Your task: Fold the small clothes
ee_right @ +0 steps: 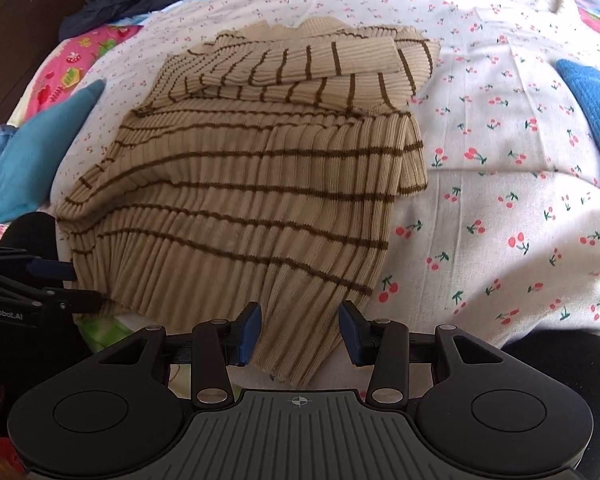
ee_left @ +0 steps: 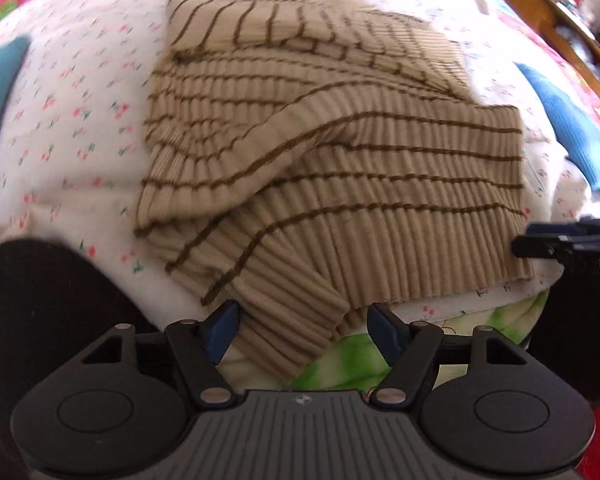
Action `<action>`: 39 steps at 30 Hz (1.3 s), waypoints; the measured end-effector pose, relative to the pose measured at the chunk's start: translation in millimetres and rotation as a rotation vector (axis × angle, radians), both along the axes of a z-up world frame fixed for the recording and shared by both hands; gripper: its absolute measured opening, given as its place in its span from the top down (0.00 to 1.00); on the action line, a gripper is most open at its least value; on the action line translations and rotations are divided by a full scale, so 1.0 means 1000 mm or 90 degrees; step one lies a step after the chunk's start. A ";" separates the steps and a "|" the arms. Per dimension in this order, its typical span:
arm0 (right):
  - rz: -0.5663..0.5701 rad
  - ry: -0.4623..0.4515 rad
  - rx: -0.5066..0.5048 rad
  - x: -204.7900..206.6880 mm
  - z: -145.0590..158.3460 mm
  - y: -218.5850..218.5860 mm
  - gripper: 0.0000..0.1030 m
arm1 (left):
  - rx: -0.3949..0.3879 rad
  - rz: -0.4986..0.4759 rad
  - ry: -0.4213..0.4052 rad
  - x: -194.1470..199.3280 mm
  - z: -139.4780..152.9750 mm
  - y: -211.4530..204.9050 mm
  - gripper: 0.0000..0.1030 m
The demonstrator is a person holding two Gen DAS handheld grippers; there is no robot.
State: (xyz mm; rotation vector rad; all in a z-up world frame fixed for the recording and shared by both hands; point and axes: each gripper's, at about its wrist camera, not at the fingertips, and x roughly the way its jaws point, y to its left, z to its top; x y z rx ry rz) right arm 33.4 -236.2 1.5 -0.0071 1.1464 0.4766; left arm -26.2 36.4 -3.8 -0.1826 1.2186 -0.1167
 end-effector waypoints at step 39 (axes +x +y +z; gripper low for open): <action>-0.118 0.076 0.247 -0.007 0.002 -0.030 0.89 | -0.263 0.173 -0.040 -0.011 -0.001 0.065 0.82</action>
